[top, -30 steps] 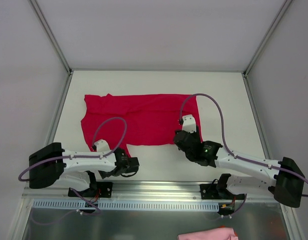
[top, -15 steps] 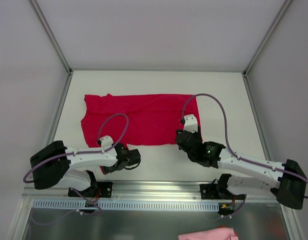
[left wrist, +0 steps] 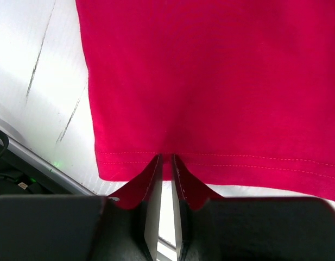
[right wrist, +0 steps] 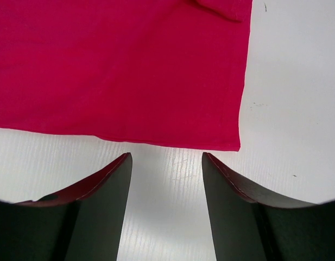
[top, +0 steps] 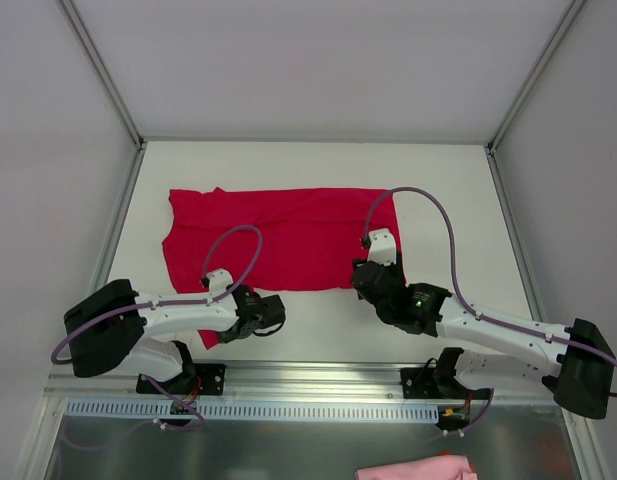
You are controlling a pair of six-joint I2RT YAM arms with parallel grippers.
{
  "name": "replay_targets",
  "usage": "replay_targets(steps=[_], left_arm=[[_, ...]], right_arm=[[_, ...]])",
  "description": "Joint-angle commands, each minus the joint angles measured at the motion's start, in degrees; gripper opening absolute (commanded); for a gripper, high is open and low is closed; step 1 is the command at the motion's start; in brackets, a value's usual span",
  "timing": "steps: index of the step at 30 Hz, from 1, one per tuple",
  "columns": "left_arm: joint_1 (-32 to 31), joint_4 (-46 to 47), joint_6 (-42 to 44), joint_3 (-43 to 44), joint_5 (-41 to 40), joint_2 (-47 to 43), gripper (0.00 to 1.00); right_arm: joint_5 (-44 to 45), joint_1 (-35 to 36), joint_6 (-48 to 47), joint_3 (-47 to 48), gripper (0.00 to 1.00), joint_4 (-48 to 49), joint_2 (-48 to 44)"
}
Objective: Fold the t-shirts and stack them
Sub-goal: Grap the side of the flattened tshirt closest away from the robot with both arms
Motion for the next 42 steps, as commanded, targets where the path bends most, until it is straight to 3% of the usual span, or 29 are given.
replay_targets(steps=[1,5,8,14,23,25,30,37,42], left_arm=[[0.2,0.4,0.8,0.7,1.1,0.4,0.13],[0.3,2.0,2.0,0.7,1.6,1.5,0.29],[0.2,2.1,2.8,1.5,1.9,2.0,0.35],[-0.2,2.5,4.1,2.1,2.4,1.9,0.37],[-0.3,9.0,5.2,-1.2,5.6,6.0,0.21],[-0.3,9.8,5.6,-1.2,5.8,6.7,0.11],[-0.3,10.4,5.9,-1.2,5.8,7.5,0.00],[-1.2,9.1,5.6,0.4,4.0,6.4,0.00],[-3.9,-0.5,1.0,4.9,-0.8,1.8,0.00]], right_arm=[[2.3,0.3,0.0,-0.1,0.59,0.8,-1.0],[2.3,0.2,0.1,0.2,0.59,0.8,-0.1],[2.3,0.3,0.0,0.4,0.59,0.6,0.1],[2.8,0.2,0.0,0.1,0.60,0.8,-0.2],[3.2,0.2,0.2,-0.2,0.60,0.8,-0.7],[3.2,0.1,0.2,-0.2,0.60,0.8,-0.7],[3.3,0.0,0.3,-0.2,0.60,0.5,-0.9],[3.2,-0.1,0.3,-0.2,0.60,0.8,-0.7],[3.2,-0.1,0.2,0.1,0.61,0.8,0.5]])
